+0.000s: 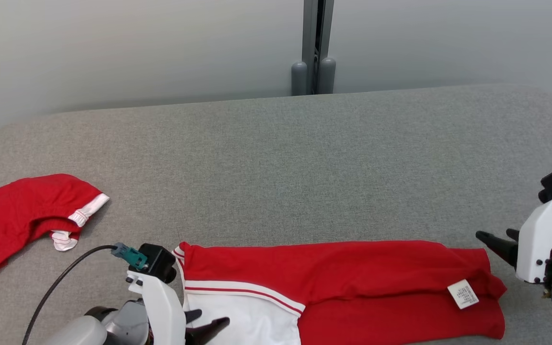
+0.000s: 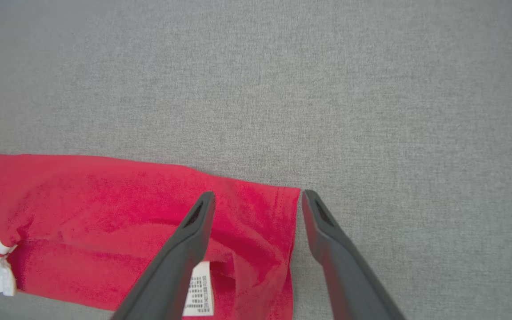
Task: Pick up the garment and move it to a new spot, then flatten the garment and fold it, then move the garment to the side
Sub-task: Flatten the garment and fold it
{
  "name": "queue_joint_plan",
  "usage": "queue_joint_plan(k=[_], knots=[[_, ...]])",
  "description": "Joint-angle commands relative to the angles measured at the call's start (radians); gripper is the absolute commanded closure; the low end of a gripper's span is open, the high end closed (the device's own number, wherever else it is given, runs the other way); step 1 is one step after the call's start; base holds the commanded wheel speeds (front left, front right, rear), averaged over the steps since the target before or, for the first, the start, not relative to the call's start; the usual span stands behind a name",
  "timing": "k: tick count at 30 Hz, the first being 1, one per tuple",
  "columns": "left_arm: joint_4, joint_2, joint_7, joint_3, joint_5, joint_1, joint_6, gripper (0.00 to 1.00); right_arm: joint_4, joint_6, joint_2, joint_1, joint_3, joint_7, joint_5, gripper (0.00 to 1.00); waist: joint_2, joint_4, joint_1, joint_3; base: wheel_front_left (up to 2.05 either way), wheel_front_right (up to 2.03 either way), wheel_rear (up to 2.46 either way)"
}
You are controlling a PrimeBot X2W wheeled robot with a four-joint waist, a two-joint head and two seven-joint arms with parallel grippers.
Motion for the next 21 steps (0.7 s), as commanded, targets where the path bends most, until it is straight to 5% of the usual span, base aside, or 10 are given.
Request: queue_joint_plan(k=[1, 9, 15, 21], knots=[[-0.001, 0.009, -0.016, 0.009, 0.016, 0.004, 0.005, 0.0, -0.015, 0.0, -0.002, 0.014, -0.015, -0.013, 0.003, 0.0, 0.0, 0.001, 0.0, -0.005, 0.0, 0.0, 0.0], [-0.045, 0.017, -0.255, 0.124, 0.079, 0.039, 0.071, 0.0, -0.208, 0.0, 0.044, 0.096, -0.201, -0.171, -0.056, 0.0, 0.0, 0.004, 0.0, -0.027, 0.0, 0.0, 0.0], [-0.07, 0.005, -0.489, 0.238, 0.123, 0.093, 0.135, 0.0, -0.315, 0.0, 0.138, 0.182, -0.313, -0.347, -0.128, 0.0, 0.0, 0.01, 0.0, -0.041, 0.0, 0.0, 0.0], [-0.062, -0.013, -0.717, 0.317, 0.181, 0.159, 0.146, 0.0, -0.351, 0.0, 0.257, 0.289, -0.373, -0.542, -0.221, 0.0, 0.0, 0.026, 0.0, -0.05, 0.0, 0.0, 0.0]])
